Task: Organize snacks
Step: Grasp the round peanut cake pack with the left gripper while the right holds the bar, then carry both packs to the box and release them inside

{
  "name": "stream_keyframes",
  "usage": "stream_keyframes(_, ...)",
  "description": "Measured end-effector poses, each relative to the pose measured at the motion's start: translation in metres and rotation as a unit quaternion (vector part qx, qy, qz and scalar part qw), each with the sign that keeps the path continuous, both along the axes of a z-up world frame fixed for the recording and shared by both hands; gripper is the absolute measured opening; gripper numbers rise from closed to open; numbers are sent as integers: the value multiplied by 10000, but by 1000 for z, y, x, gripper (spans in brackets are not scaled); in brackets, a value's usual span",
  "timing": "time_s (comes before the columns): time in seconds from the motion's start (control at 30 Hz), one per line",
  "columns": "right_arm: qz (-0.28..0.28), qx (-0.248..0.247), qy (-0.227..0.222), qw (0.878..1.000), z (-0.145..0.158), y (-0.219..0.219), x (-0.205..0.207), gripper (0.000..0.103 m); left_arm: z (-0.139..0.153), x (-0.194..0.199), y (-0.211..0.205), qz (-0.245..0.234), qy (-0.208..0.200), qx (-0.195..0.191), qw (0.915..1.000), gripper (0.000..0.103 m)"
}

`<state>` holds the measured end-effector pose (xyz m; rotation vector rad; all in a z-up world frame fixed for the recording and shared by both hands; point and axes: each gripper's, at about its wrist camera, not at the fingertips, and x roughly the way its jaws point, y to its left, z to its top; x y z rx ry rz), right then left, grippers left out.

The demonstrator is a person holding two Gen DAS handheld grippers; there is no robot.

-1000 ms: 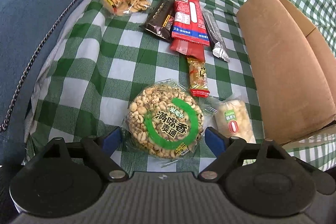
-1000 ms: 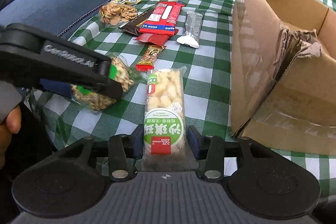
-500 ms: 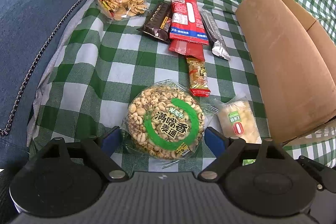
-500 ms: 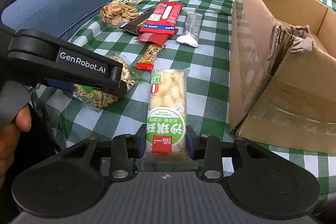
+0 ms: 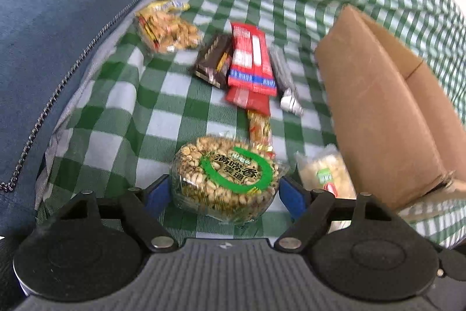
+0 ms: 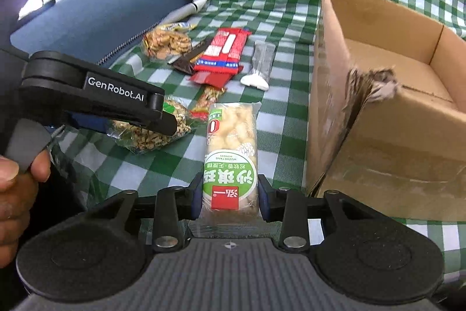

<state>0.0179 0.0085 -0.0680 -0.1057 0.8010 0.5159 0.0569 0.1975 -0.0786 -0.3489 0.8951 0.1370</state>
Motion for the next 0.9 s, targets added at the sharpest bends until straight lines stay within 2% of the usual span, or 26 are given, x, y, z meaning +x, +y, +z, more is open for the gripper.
stream_keyframes(0.27,160,138,-233,9995,24,-1,-10,38,20,-15,13,335,-683,-286,9967,82)
stream_keyframes(0.43,208,56,-494,9985,51,-5,-15,38,22,-15,16,416,-773,-413,9953,82)
stream_keyframes(0.63,302,272,-765,9962,77,-31,-15,38,24,-16,13,375,-843,-349,9951,82)
stream_keyframes(0.8,170,574,-1256,9903,101,-67,-6,38,30,-21,9,295,-1044,-249,9938,82)
stream_keyframes(0.9,-38,701,-1631,9841,103,-90,3,38,36,-24,1,164,-1203,-81,9926,82)
